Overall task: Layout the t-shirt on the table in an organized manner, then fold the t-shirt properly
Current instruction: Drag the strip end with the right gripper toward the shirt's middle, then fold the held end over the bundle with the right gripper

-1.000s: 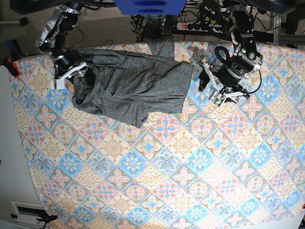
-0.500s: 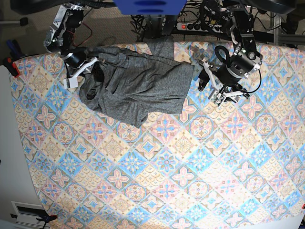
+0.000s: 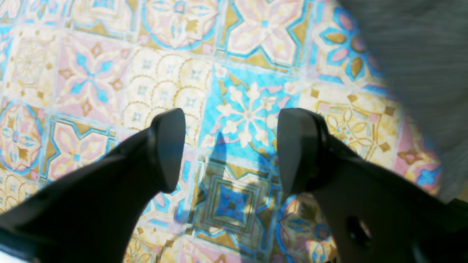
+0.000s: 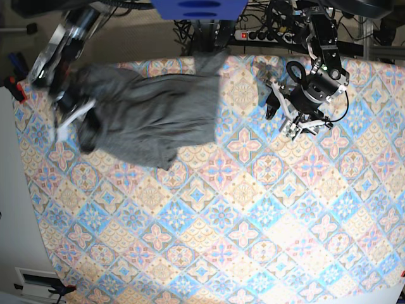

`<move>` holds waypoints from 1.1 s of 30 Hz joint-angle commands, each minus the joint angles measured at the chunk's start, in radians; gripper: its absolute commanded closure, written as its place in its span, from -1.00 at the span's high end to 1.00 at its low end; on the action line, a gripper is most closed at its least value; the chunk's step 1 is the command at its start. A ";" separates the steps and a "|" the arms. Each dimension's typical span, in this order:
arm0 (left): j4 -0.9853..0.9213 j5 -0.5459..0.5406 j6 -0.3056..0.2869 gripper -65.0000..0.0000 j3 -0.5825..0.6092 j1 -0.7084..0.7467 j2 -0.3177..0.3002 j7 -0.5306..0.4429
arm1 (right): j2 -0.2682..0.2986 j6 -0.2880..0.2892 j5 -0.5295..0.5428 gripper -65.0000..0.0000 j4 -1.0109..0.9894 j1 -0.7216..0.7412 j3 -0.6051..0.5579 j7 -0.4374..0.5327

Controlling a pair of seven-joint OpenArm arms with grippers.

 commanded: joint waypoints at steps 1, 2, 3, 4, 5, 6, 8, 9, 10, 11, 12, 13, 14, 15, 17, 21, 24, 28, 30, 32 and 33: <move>0.016 -0.011 0.002 0.13 0.000 -0.003 -0.001 -0.016 | 0.033 0.008 0.019 -1.00 -0.016 0.033 0.001 -0.012; 0.016 -0.011 0.002 0.13 0.000 -0.003 -0.001 -0.016 | 0.051 0.008 0.019 -1.00 -0.039 0.056 0.001 -0.024; 0.014 -0.011 0.002 0.13 0.000 -0.003 -0.001 -0.016 | 0.068 0.008 0.017 -1.00 -0.063 0.076 0.001 -0.033; 0.013 -0.011 0.002 0.13 0.000 -0.003 -0.001 -0.016 | 0.082 0.008 0.017 -1.00 -0.085 0.093 0.001 -0.036; 0.008 -0.011 0.002 0.13 0.000 -0.003 -0.003 -0.016 | 0.096 0.008 0.017 -1.00 -0.106 0.111 0.001 -0.038; 0.007 -0.011 0.002 0.13 0.000 -0.003 -0.004 -0.016 | 0.108 0.008 0.013 -1.00 -0.126 0.125 0.001 -0.038; -0.003 -0.011 0.002 0.13 0.000 -0.003 -0.006 -0.016 | 0.117 0.008 -0.021 -1.00 -0.158 0.144 0.000 -0.035; -0.004 -0.010 0.002 0.13 0.000 -0.005 -0.006 -0.016 | 0.117 0.008 -0.042 -1.00 -0.166 0.150 -0.002 -0.035; -0.004 -0.010 0.002 0.13 0.000 -0.005 -0.006 -0.016 | 0.117 0.008 -0.072 -1.00 -0.166 0.151 -0.002 -0.035; -0.004 0.001 0.002 0.13 0.000 -0.005 -0.006 -0.016 | 0.117 0.008 -0.099 -1.00 -0.166 0.156 -0.003 -0.035; -0.004 0.015 0.002 0.13 0.000 -0.005 -0.003 -0.017 | 0.117 0.008 -0.122 -1.00 -0.166 0.156 -0.003 -0.035; -0.004 0.032 0.002 0.13 0.001 -0.005 0.002 -0.017 | 0.117 0.008 -0.148 -1.00 -0.164 0.153 -0.003 -0.035; -0.004 0.045 0.002 0.13 0.001 -0.008 0.003 -0.017 | 0.117 0.008 -0.174 -1.00 -0.163 0.151 -0.003 -0.036; -0.004 0.053 0.002 0.13 0.004 -0.009 0.003 -0.016 | 0.117 0.008 -0.193 -1.00 -0.157 0.151 -0.003 -0.038; -0.004 0.059 0.002 0.13 0.003 -0.009 0.003 -0.017 | 0.117 0.008 -0.231 -1.00 -0.118 0.151 -0.003 -0.038; -0.004 0.061 0.002 0.13 0.003 -0.011 0.002 -0.022 | 0.096 0.008 -0.263 -1.00 0.037 0.150 -0.008 -0.041; -0.006 0.061 0.002 0.13 0.003 -0.011 0.002 -0.017 | 0.028 0.008 -0.322 -1.00 0.142 0.148 -0.034 -0.044; -0.019 0.061 0.002 0.13 0.006 -0.011 0.002 -0.019 | -0.048 0.008 -0.507 -1.00 0.297 0.148 -0.104 -0.048; -0.019 0.061 0.002 0.13 0.006 -0.011 0.002 -0.019 | -0.101 0.008 -0.586 -1.00 0.327 0.138 -0.143 -0.047; -0.019 0.061 0.002 0.13 0.006 -0.008 0.002 -0.017 | -0.139 0.008 -0.642 -1.00 0.336 0.116 -0.157 -0.047; -0.019 0.061 0.002 0.13 0.006 -0.008 0.002 -0.017 | -0.156 0.008 -0.668 -1.00 0.339 0.104 -0.160 -0.047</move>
